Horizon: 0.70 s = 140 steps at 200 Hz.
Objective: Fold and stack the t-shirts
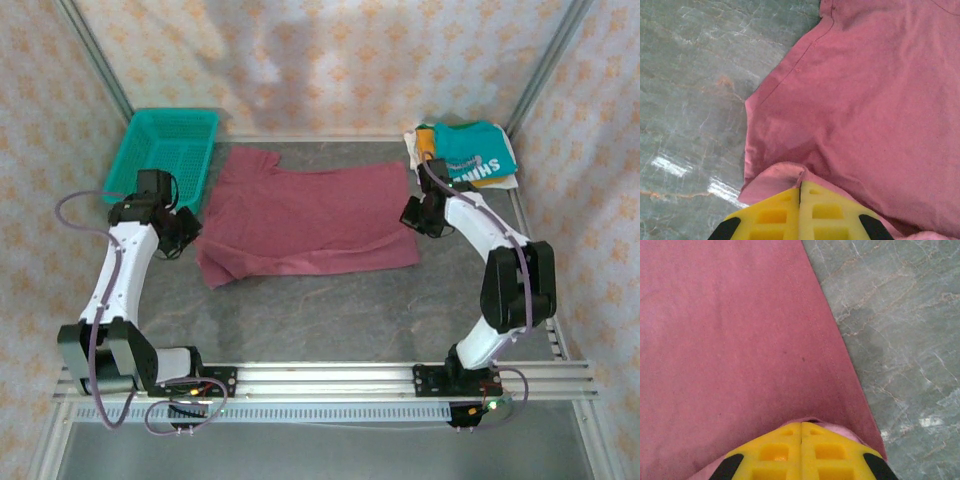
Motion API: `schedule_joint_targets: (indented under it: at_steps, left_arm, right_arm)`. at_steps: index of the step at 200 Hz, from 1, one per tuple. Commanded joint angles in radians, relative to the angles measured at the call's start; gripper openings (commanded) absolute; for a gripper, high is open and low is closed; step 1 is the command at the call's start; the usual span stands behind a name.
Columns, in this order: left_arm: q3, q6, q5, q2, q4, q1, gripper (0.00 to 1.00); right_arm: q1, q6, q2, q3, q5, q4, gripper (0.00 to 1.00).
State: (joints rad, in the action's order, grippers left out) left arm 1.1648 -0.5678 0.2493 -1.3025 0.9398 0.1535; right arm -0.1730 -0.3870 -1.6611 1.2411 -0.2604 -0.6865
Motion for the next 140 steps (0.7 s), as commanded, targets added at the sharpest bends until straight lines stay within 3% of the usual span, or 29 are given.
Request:
schedule_joint_targets:
  at_steps: [1,87,95,103,108,123,140]
  left_arm:
    - [0.046,0.056,-0.04,-0.039,-0.045,0.008,0.0]
    - [0.239,0.086,-0.035,-0.318,-0.089,0.007,0.0]
    - [0.301,0.09,-0.028,-0.378,-0.082,0.007,0.12]
    - [0.374,0.101,-0.022,-0.443,-0.072,0.004,0.22]
    - [0.426,0.104,-0.035,-0.483,-0.054,0.0,0.27]
    - [0.565,0.113,-0.054,-0.571,0.001,-0.024,0.32]
    - [0.59,0.112,-0.143,-0.546,-0.021,-0.078,0.33]
  right_arm:
    - [0.006,0.02,-0.028,0.052,0.03,0.002,0.0]
    - [0.009,0.014,-0.159,0.16,0.049,0.032,0.02]
    - [0.01,0.014,-0.191,0.196,0.059,0.018,0.11]
    - [0.013,0.016,-0.225,0.248,0.07,-0.007,0.31]
    - [0.016,0.017,-0.244,0.279,0.074,-0.021,0.37]
    - [0.018,0.025,-0.272,0.358,0.084,-0.054,0.35]
    - [0.018,0.025,-0.24,0.369,0.08,-0.042,0.37]
